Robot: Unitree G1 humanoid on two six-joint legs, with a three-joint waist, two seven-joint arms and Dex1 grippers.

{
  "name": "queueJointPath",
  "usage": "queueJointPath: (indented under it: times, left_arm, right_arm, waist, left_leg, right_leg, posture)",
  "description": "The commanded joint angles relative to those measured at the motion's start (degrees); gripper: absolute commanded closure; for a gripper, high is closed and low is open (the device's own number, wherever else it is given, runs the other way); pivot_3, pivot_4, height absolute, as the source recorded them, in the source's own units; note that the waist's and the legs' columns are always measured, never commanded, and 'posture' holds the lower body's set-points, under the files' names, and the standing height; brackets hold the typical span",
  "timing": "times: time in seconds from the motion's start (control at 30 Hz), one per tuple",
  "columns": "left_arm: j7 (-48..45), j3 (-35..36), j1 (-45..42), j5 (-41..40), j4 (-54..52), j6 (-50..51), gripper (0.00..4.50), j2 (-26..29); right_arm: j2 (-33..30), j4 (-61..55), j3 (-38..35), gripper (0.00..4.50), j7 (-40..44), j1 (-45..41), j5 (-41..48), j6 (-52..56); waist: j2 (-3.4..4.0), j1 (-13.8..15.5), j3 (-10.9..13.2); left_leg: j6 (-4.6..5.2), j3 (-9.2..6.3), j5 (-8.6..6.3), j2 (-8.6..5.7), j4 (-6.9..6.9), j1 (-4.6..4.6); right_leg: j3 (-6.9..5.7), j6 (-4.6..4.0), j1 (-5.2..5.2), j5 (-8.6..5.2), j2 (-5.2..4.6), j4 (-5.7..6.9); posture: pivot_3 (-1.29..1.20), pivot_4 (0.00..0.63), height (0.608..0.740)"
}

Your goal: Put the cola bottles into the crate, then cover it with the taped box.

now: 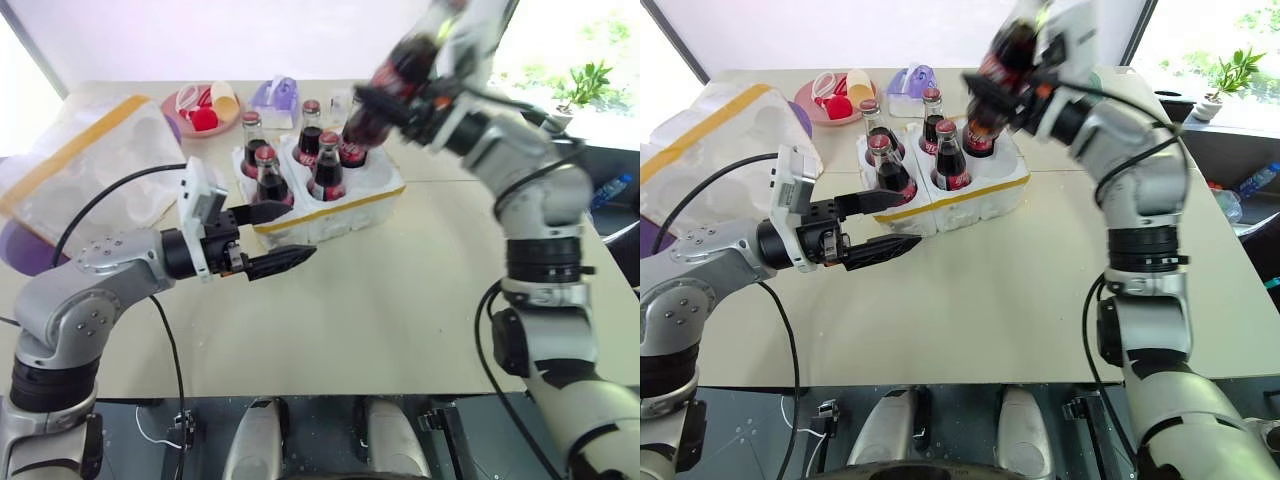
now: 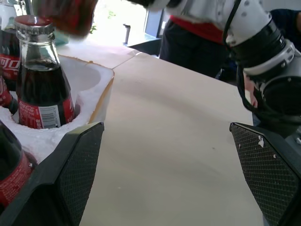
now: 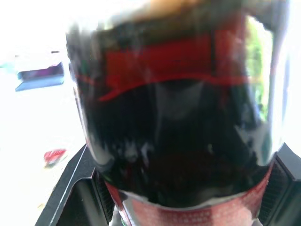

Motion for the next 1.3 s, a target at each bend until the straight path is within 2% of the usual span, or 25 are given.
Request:
queueJointPath:
  times: [0.03,0.33,0.5,0.77,0.9,1.17,1.27,1.3]
  left_arm:
    - [0.7,0.6,-0.7,0.2,-1.7,-1.0,0.0,-0.2]
    - [2.2,0.8,-0.5,0.1,-2.1,-1.2,0.0,-1.0]
    - [2.5,1.1,-1.1,-0.1,-1.9,-1.1,0.0,-0.8]
    - [2.2,1.2,-0.4,0.3,-2.0,-1.5,0.0,-0.6]
    - [2.0,0.9,-0.7,0.8,-1.6,-1.8,0.0,-0.8]
    - [1.7,0.6,-2.1,1.7,-0.7,-1.8,0.0,-1.0]
    - [1.8,0.7,-2.1,1.7,-0.8,-1.7,0.0,-1.0]
    - [1.9,0.8,-2.0,1.7,-0.9,-1.7,0.0,-1.0]
  right_arm:
    - [1.7,0.9,0.5,1.63,-1.2,-2.0,-3.0,-5.3]
    - [5.0,7.5,2.3,1.63,-0.9,-3.3,-7.9,-8.6]
    - [2.4,12.1,0.4,1.63,-2.2,-4.9,-10.4,-10.2]
    - [-1.7,7.0,1.3,1.63,-0.3,-1.2,-11.5,-7.0]
    - [-1.4,5.4,1.5,1.63,0.2,1.2,-10.7,-3.6]
    - [-0.8,14.6,5.6,1.63,-0.7,0.2,-17.1,-5.8]
    - [-0.4,18.8,6.4,0.13,-0.6,-0.9,-18.8,-6.4]
    - [-0.3,19.8,6.5,0.03,-0.5,-1.2,-19.2,-6.6]
  waist:
    - [0.0,0.0,0.0]
    - [0.01,-0.6,0.0]
    - [0.01,-0.3,0.0]
    - [0.01,-0.1,0.0]
    - [0.01,-0.2,0.0]
    - [0.01,-0.2,0.0]
    - [-0.03,-0.3,0.0]
    - [-0.04,-0.3,0.0]
  left_leg:
    - [0.0,0.0,0.0,-0.01,0.0,-0.01]
    - [0.0,0.01,0.0,0.01,-0.06,0.02]
    - [0.0,0.02,0.0,0.0,-0.06,0.01]
    - [0.0,0.0,0.0,0.0,-0.06,-0.01]
    - [-0.01,0.01,0.0,-0.01,-0.02,-0.01]
    - [0.0,0.01,0.0,-0.01,-0.03,0.0]
    - [-0.01,0.01,0.0,-0.01,0.02,0.05]
    - [-0.01,0.01,0.01,-0.01,0.02,0.07]
  right_leg:
    - [0.0,0.0,0.0,0.0,-0.01,-0.01]
    - [0.01,0.0,-0.06,0.0,0.01,0.02]
    - [0.01,0.0,-0.07,0.0,0.0,0.01]
    - [0.0,0.0,-0.07,0.0,-0.01,0.01]
    - [0.0,0.0,-0.04,0.0,-0.02,0.0]
    - [0.0,0.0,-0.05,0.0,-0.01,0.01]
    - [0.0,0.0,0.02,0.0,-0.01,0.01]
    - [0.0,0.0,0.04,0.0,-0.01,0.01]
  posture:
    - [0.0,0.15,0.736]
    - [0.0,0.15,0.736]
    - [0.0,0.15,0.736]
    - [0.0,0.15,0.736]
    - [0.0,0.15,0.736]
    - [0.0,0.15,0.736]
    - [0.0,0.15,0.736]
    - [0.0,0.15,0.736]
